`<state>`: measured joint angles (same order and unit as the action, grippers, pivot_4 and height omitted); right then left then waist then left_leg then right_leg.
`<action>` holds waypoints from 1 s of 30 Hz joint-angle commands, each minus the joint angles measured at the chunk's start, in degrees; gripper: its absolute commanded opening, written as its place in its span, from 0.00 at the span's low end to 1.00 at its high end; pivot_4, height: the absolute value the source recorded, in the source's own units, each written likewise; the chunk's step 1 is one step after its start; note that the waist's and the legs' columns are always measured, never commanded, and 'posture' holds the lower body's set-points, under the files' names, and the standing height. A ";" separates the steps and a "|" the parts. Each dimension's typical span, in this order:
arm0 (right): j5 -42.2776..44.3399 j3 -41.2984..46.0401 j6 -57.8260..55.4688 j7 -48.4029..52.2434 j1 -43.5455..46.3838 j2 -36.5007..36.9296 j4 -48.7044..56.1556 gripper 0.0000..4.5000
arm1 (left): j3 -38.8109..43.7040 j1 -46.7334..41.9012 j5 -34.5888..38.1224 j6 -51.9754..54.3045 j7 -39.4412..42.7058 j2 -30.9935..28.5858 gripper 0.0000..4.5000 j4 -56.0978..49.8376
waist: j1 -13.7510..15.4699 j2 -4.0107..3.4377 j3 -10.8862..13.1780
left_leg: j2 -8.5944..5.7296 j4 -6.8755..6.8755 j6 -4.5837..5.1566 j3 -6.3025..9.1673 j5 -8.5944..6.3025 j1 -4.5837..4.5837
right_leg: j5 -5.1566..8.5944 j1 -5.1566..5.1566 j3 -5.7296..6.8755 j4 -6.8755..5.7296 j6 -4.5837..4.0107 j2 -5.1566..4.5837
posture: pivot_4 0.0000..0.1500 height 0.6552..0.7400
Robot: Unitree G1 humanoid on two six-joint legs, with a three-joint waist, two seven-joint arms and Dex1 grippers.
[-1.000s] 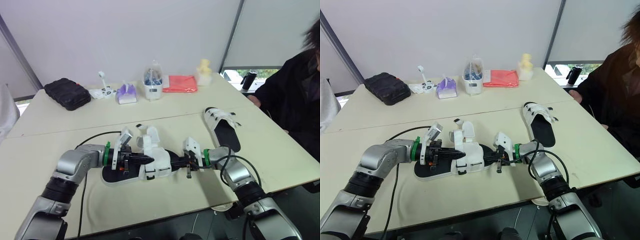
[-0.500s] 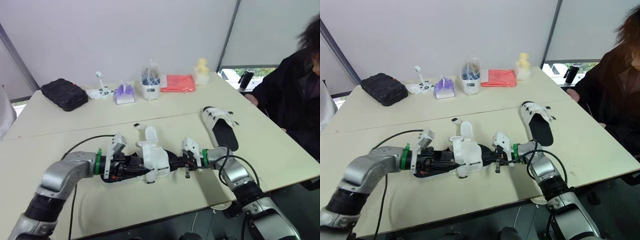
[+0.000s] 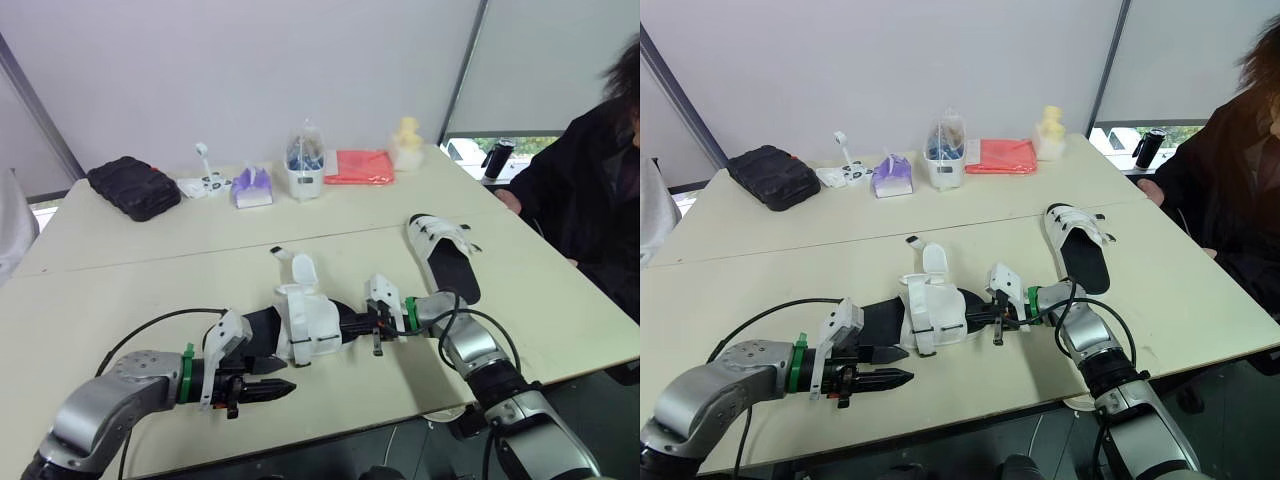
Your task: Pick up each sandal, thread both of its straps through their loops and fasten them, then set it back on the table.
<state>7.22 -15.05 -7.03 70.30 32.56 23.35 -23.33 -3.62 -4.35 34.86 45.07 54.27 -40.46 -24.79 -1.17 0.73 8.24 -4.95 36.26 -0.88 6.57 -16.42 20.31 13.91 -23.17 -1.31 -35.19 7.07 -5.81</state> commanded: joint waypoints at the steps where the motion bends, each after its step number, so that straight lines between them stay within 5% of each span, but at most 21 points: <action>1: -2.85 -3.10 -1.43 -0.32 -1.58 -0.45 -3.27 0.00 | -1.42 -1.26 -2.76 -3.81 0.44 -0.23 0.51 1.43 | -0.04 0.00 0.00 | 0.00 -0.01 0.00 0.00 0.00 0.00 | -0.01 -0.01 0.00 0.00 0.00 0.00 | 1.00 1.00; 20: -2.59 -3.11 -2.10 -1.07 -2.71 -0.64 -1.49 0.00 | -7.84 -7.20 -7.34 -7.46 -0.60 7.49 0.51 8.67 | -0.02 0.00 -0.01 | 0.01 -0.03 -0.01 0.00 0.01 0.00 | -0.09 -0.02 0.01 -0.01 0.14 0.02 | 1.00 1.00; 23: -2.60 -3.05 -2.13 -1.09 -2.74 -0.52 -1.44 0.00 | -7.76 -7.06 -7.61 -7.35 -0.83 7.55 0.33 8.74 | -0.02 0.00 -0.01 | 0.02 -0.03 -0.01 0.01 0.01 0.00 | -0.09 -0.02 0.01 -0.01 0.14 0.03 | 1.00 1.00; 26: -2.66 -3.02 -2.04 -1.17 -2.50 -0.58 -1.82 0.00 | -6.97 -6.25 -6.48 -6.22 -0.53 6.61 0.01 7.32 | -0.04 0.00 -0.01 | 0.02 -0.02 -0.01 0.01 0.01 0.00 | -0.09 -0.02 0.01 -0.01 0.14 0.03 | 1.00 1.00; 30: -2.80 -2.96 -1.71 -1.20 -1.99 -0.72 -2.68 0.00 | -5.16 -2.89 1.69 -0.04 4.61 1.98 0.00 0.15 | -0.32 -0.01 0.00 | 0.09 -0.07 -0.01 0.00 0.00 0.02 | -0.08 -0.09 -0.01 -0.01 0.13 0.09 | 1.00 1.00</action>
<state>7.22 -15.12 -7.08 69.68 32.11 22.89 -22.62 -10.67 -8.07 31.29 42.53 55.65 -37.17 -19.56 -1.48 0.71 8.25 -4.85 36.17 -0.89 6.57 -16.42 20.34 13.83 -23.27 -1.32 -35.19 7.19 -5.70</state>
